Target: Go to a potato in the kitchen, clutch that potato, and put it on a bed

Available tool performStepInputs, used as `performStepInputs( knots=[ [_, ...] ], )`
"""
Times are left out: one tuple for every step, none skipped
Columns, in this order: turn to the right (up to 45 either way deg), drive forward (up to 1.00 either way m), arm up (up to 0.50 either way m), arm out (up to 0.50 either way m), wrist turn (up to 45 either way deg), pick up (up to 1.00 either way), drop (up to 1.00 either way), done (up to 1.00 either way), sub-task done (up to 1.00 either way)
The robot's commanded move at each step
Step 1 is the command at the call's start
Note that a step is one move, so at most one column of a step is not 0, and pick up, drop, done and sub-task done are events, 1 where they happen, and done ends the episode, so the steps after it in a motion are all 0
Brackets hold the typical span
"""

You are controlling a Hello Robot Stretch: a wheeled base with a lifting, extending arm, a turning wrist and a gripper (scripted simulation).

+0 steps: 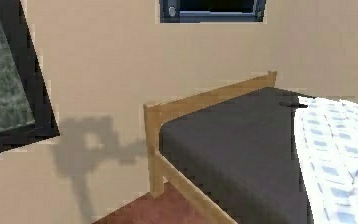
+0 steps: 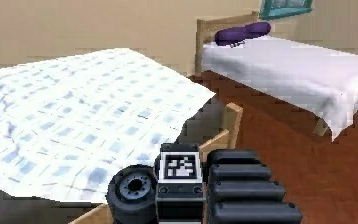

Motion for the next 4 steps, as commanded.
performStepInputs(
  knots=[
    [0.0,0.10,0.00,0.00,0.0,0.00,0.00,0.00,0.00],
    [45.0,0.00,0.00,0.00,0.0,0.00,0.00,0.00,0.00],
    [6.0,0.00,0.00,0.00,0.0,0.00,0.00,0.00,0.00],
    [0.0,0.35,0.00,0.00,0.0,0.00,0.00,0.00,0.00]
  ],
)
